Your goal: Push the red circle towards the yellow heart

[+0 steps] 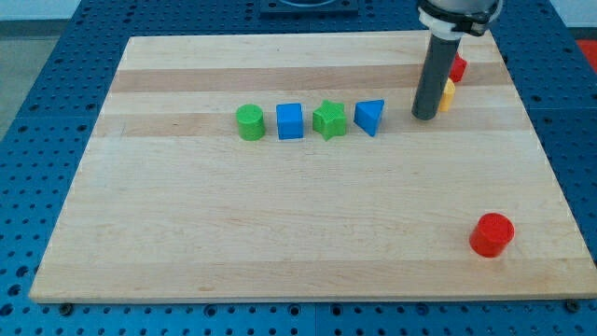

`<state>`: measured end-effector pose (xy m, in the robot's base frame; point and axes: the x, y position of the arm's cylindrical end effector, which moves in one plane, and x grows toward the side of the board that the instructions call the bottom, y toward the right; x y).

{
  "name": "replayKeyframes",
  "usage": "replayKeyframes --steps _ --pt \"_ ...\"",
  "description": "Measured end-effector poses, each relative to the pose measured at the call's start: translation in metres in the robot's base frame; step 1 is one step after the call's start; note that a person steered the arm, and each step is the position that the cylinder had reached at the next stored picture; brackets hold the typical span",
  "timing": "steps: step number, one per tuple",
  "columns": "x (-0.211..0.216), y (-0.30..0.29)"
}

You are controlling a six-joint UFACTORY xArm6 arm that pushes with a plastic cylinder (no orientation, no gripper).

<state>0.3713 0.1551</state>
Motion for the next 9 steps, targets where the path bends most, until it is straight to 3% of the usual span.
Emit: replayKeyframes --steps 2,4,5,6,7,8,9 --pt "-0.01 0.036" --pt "0.025 0.022" --pt "0.033 0.056" --pt "0.012 0.131" --pt "-0.046 0.154" --pt "-0.067 0.154" --pt "-0.002 0.157"
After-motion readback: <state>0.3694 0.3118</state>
